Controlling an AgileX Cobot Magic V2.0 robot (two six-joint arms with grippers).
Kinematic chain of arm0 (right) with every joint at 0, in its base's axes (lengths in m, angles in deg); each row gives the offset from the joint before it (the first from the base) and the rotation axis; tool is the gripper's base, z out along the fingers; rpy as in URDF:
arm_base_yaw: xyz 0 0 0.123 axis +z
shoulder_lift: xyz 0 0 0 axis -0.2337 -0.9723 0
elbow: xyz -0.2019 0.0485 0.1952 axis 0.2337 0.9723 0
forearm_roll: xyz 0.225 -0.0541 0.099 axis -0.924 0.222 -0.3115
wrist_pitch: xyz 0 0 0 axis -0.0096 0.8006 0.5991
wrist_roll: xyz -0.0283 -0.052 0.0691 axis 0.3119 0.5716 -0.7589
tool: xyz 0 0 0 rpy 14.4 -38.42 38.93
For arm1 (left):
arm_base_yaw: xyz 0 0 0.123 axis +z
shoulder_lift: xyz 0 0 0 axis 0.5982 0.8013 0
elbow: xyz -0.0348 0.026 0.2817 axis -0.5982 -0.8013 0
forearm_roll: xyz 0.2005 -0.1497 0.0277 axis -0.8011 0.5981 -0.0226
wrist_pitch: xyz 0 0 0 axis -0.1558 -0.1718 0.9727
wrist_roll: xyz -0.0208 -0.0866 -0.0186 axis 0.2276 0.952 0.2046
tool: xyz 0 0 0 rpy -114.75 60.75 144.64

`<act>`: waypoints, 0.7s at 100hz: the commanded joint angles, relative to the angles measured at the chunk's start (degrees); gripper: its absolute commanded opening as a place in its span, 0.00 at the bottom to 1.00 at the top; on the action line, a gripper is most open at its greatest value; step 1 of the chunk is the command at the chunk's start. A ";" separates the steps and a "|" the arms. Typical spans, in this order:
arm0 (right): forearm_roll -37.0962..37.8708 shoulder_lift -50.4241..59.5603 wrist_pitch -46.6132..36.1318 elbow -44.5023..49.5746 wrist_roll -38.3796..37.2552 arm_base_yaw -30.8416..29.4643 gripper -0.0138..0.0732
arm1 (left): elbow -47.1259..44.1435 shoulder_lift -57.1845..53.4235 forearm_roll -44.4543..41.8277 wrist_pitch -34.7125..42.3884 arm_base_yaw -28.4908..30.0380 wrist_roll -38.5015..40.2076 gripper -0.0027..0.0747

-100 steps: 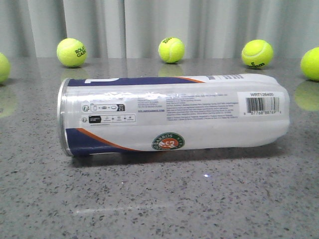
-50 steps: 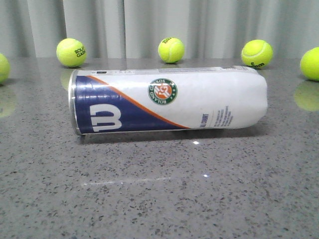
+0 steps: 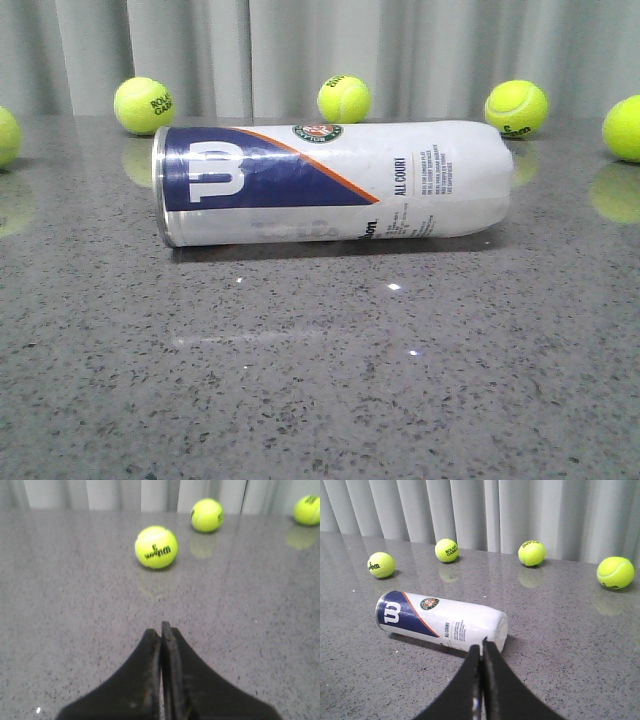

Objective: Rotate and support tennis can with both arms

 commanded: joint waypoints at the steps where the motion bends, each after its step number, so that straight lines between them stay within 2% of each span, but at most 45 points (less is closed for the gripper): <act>1: 0.71 -0.50 -5.02 -1.31 0.10 -0.46 0.09 | 5.07 6.48 0.06 -1.49 0.21 0.32 0.01; 7: 0.71 -0.50 -5.02 -1.31 0.10 -0.46 0.09 | 7.20 10.71 0.17 -3.04 0.21 0.32 0.03; 14: 0.71 -0.50 -5.02 -1.31 0.10 -0.46 0.09 | 9.08 14.99 1.13 -3.32 0.21 0.32 0.12; 19: 0.71 -0.50 -5.02 -1.31 0.10 -0.46 0.09 | 10.13 17.71 2.56 -3.04 0.21 0.32 0.24; 29: 0.71 -0.50 -5.02 -1.31 0.10 -0.46 0.09 | 11.94 22.60 6.72 -3.04 0.21 0.25 0.54; 36: 0.71 -0.50 -5.02 -1.31 0.10 -0.46 0.09 | 13.07 25.82 11.16 -3.16 0.21 0.25 0.68; 41: 0.71 -0.50 -5.02 -1.31 0.10 -0.46 0.09 | 13.96 28.09 15.48 -3.28 0.21 0.25 0.72; 47: 0.71 -0.50 -5.02 -1.31 0.10 -0.46 0.09 | 14.94 31.01 20.24 -3.28 0.01 -1.57 0.71; 70: 0.71 -0.50 -5.02 -1.31 0.10 -0.46 0.09 | 19.45 42.65 50.09 -6.65 -2.83 -21.88 0.68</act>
